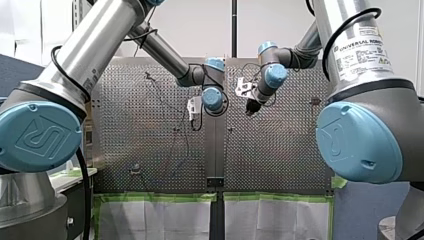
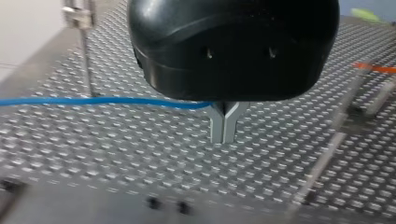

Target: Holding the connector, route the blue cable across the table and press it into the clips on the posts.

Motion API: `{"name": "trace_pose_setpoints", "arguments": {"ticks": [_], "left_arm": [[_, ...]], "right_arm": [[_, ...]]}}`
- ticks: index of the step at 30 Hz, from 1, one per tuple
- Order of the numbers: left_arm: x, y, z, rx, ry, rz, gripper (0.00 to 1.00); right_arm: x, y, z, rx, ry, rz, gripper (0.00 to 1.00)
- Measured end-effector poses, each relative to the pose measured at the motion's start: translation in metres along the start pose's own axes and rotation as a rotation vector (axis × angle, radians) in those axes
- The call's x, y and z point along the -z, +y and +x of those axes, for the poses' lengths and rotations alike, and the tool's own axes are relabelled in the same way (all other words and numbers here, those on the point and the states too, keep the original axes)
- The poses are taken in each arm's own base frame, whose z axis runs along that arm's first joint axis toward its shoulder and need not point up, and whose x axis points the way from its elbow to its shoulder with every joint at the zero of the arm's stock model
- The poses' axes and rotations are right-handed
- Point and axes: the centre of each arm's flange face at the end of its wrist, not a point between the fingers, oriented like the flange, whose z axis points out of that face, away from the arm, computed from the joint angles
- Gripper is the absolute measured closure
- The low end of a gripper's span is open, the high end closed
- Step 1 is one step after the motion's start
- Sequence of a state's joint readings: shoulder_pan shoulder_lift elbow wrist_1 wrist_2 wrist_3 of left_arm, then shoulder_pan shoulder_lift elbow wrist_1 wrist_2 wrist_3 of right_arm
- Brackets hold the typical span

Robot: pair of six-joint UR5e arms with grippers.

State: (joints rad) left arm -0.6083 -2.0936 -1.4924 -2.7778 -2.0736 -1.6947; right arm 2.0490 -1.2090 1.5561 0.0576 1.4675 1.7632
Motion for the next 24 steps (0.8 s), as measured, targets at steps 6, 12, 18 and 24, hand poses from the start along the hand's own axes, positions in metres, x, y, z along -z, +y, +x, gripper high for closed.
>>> {"name": "trace_pose_setpoints", "arguments": {"ticks": [6,12,18,24], "left_arm": [[-0.001,0.011,0.052,-0.019,0.047,0.003,1.00],[0.000,0.024,0.086,-0.025,0.074,0.005,1.00],[0.007,0.031,0.104,-0.018,0.081,0.031,1.00],[0.019,0.036,0.121,-0.005,0.088,0.063,1.00]], "right_arm": [[0.000,0.005,-0.014,-0.004,-0.016,-0.014,1.00],[-0.001,0.009,-0.023,-0.006,-0.027,-0.022,1.00],[-0.010,0.014,-0.041,-0.009,-0.039,-0.027,1.00],[-0.018,0.019,-0.047,-0.013,-0.027,-0.030,1.00]]}}
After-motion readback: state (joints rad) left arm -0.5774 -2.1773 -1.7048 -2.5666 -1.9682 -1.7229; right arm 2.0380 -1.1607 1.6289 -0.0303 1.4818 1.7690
